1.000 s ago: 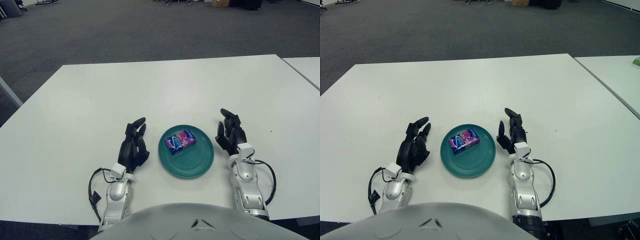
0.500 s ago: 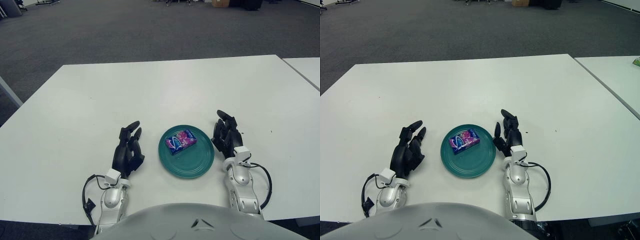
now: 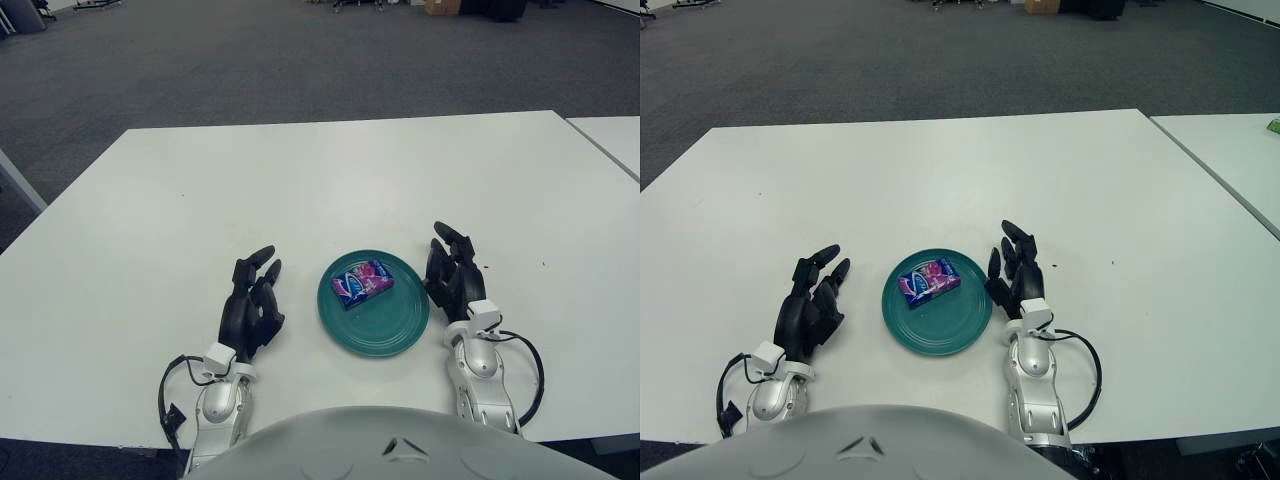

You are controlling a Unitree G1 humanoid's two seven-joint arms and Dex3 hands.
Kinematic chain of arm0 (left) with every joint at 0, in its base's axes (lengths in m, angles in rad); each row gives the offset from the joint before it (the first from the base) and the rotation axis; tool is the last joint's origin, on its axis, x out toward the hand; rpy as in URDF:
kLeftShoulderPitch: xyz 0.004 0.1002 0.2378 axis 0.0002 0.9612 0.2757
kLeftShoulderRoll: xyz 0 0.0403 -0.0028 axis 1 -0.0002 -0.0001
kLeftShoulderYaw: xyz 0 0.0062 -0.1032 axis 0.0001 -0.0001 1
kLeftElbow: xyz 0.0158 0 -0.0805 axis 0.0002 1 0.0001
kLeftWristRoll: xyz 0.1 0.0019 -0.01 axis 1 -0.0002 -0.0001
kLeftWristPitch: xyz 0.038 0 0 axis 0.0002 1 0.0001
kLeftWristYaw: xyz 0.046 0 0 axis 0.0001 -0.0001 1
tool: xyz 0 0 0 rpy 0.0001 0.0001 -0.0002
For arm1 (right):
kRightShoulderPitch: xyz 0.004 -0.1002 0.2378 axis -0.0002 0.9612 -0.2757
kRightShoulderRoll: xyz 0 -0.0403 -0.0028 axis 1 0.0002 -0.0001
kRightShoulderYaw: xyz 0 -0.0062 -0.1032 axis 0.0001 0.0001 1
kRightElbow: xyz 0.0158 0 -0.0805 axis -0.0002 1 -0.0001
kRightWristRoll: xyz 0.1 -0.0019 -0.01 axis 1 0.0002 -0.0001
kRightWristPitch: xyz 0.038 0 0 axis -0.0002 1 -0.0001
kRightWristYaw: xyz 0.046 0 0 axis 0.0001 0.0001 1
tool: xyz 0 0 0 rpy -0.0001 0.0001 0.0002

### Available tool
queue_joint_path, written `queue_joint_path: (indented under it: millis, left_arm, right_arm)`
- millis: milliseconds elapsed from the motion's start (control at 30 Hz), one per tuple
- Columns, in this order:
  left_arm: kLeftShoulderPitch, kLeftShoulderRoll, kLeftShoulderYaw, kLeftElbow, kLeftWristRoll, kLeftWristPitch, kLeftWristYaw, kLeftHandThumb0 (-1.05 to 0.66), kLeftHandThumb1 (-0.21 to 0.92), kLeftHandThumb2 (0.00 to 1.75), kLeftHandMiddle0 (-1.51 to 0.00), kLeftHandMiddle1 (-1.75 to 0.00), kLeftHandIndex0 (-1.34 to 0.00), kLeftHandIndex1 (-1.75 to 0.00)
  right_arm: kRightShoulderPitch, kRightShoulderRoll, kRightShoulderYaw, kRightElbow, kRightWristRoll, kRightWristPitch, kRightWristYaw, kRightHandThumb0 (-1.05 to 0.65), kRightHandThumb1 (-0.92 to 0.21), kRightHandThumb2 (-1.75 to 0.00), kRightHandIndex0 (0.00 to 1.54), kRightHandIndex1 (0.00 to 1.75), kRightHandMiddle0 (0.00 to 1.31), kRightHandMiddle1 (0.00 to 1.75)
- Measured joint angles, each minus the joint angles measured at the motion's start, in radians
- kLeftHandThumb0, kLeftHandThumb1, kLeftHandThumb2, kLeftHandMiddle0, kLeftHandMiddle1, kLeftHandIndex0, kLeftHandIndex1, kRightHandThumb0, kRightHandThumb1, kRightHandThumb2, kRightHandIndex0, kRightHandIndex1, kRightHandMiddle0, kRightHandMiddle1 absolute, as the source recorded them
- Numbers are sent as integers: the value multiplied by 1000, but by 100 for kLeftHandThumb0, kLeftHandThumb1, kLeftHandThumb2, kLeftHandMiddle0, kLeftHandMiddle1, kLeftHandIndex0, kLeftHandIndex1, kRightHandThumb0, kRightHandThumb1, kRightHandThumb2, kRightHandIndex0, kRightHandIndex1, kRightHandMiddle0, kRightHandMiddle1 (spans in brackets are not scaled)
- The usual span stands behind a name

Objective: Put the gum into the plate.

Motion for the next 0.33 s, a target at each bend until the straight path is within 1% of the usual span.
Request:
queue_joint_path:
  millis: [200,333]
  left_arm:
    - [3,8,0,-3,-2,-1,-7,-80,92,89,-49,-15,-8,-106]
    - [5,10,0,-4,-10,0,-13,-80,92,87,-50,-16,-12,-108]
  right_arm:
    - [15,-1,13,16,0,-53,-4,-77,-92,-81,34,3,0,76]
    - [31,0,21,20,0,-83,-4,-78,-92,-80,34,3,0,77]
